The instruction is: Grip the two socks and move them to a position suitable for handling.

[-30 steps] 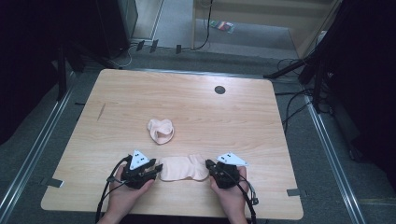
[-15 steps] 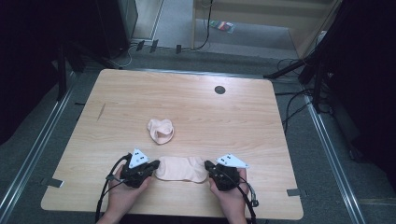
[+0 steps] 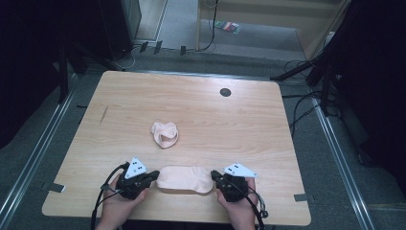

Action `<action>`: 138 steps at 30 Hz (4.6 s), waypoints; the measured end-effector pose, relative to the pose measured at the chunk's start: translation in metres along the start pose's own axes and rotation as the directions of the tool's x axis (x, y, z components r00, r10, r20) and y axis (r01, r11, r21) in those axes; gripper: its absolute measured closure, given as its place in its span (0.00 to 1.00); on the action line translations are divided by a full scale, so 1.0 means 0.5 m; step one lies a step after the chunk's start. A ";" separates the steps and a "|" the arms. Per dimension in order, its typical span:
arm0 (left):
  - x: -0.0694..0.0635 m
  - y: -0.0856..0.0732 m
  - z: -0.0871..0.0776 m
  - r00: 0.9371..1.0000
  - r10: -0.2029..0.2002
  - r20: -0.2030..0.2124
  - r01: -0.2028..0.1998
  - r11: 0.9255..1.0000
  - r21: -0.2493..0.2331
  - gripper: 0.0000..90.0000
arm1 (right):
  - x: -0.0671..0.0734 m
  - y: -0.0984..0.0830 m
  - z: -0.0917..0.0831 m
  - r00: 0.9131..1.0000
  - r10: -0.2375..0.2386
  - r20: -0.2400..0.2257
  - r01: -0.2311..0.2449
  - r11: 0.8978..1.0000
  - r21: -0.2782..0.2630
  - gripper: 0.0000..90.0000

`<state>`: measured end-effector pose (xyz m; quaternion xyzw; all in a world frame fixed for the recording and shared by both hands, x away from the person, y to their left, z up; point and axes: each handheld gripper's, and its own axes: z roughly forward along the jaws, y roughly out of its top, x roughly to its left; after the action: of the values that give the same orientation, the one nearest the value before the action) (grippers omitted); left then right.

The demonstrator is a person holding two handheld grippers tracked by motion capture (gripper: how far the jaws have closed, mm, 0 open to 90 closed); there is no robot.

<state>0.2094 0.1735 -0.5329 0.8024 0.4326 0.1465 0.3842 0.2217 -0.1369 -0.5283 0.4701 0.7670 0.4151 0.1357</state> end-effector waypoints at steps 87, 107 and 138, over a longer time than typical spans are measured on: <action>0.074 0.137 0.069 0.993 -0.086 -0.081 0.075 0.988 -0.132 0.94 | -0.036 0.044 -0.006 0.994 0.110 -0.014 -0.111 0.991 -0.069 0.39; 0.032 0.113 0.069 0.999 -0.026 0.030 0.031 0.982 -0.188 0.94 | 0.022 0.184 0.108 0.987 0.082 -0.139 -0.092 0.994 -0.067 0.45; 0.057 0.098 0.118 0.992 -0.125 0.033 0.127 0.990 -0.060 0.44 | 0.086 0.246 0.092 0.982 -0.026 -0.187 0.004 0.993 -0.116 0.96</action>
<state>0.2882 0.1515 -0.5383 0.7634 0.4719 0.1234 0.4234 0.3017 -0.0514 -0.4549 0.4145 0.7548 0.4999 0.0926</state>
